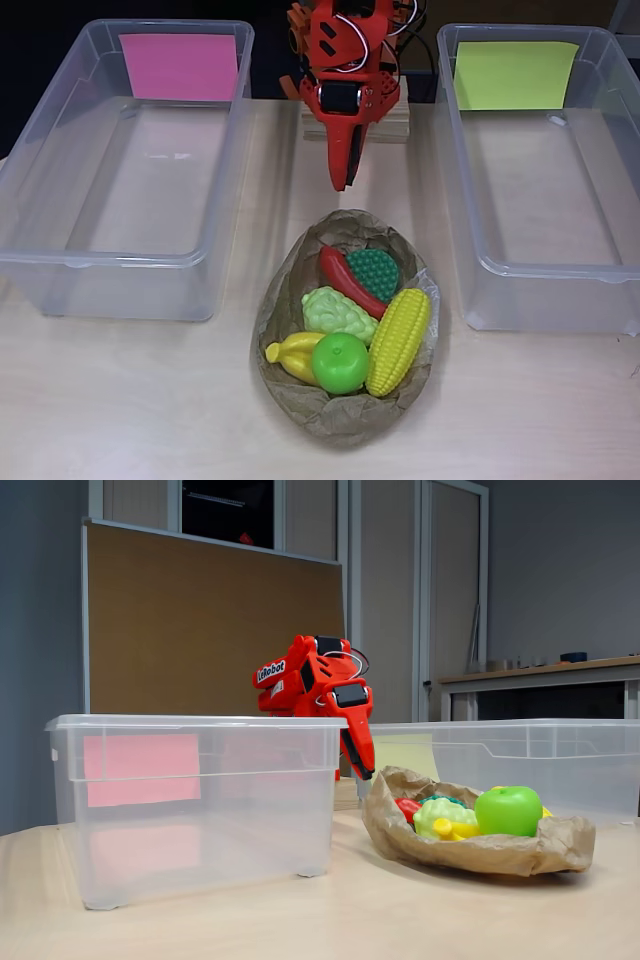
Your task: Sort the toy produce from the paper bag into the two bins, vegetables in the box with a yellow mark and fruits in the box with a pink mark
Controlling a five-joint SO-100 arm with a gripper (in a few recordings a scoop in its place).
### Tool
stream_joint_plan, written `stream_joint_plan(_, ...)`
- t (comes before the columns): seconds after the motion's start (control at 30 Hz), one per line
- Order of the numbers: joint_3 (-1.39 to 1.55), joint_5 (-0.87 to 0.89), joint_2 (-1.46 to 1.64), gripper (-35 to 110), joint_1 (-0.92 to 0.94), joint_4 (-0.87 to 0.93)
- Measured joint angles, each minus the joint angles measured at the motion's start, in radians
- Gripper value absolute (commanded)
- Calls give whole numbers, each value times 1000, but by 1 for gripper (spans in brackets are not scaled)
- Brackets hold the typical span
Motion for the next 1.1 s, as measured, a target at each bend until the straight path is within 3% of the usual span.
stream_joint_plan(0.4, 0, -34, 0, 6, 0, -3)
stream_joint_plan(0.67, -110, -532, -21, 0, -17, -44)
stream_joint_plan(0.87, -500, -624, -371, 0, -8, 40)
stream_joint_plan(1.1, -877, -574, -917, 0, -8, -63)
